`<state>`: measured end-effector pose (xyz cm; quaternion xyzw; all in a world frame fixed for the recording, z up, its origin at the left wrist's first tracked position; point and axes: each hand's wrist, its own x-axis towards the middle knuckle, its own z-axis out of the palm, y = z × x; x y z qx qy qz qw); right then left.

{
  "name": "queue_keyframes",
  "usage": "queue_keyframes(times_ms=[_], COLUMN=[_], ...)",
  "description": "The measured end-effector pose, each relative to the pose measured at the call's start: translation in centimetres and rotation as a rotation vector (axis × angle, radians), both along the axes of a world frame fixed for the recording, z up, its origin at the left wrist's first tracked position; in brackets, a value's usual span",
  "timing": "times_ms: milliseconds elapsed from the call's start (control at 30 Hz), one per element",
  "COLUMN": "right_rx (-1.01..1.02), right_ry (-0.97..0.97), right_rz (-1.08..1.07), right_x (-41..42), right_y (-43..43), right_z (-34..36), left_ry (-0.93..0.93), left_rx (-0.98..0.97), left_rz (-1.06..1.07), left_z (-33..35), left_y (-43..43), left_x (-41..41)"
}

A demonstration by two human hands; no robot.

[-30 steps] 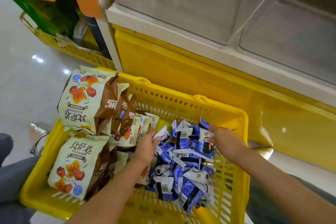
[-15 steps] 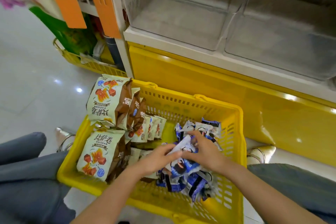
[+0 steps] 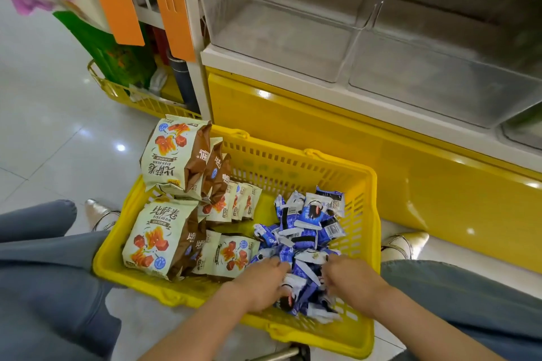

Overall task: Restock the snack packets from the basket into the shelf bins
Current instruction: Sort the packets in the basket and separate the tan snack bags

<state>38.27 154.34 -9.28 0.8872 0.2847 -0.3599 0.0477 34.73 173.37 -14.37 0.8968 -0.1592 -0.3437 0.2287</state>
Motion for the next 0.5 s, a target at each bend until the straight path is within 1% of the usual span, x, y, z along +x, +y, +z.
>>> queue_keyframes(times_ms=[67, 167, 200, 267, 333, 367, 500], right_rx=[0.106, 0.335, 0.392, 0.452, 0.459, 0.432, 0.273], right_ry=[-0.074, -0.207, -0.226, -0.193, -0.119, -0.081, 0.015], right_rz=[-0.083, -0.197, -0.213, -0.238, -0.260, -0.262, -0.268], right_x=[0.1, 1.0, 1.4, 2.2, 3.2, 3.7, 5.4], right_y=[0.4, 2.0, 2.8, 4.6, 6.3, 7.0, 9.0], right_z=[0.2, -0.1, -0.5, -1.8, -3.6, -4.5, -7.9], left_ry=[-0.017, -0.058, -0.061, -0.036, 0.017, 0.047, 0.156], left_rx=[-0.053, -0.129, -0.140, -0.149, -0.167, -0.183, -0.174], left_rz=[0.140, 0.406, 0.480, 0.598, 0.664, 0.680, 0.642], left_z=[-0.3, -0.9, -1.4, -2.3, -3.2, -3.7, -5.9], left_y=[1.0, 3.1, 3.7, 4.6, 5.1, 5.1, 5.0], left_x=[0.5, 1.8, 2.3, 3.3, 4.3, 4.9, 6.5])
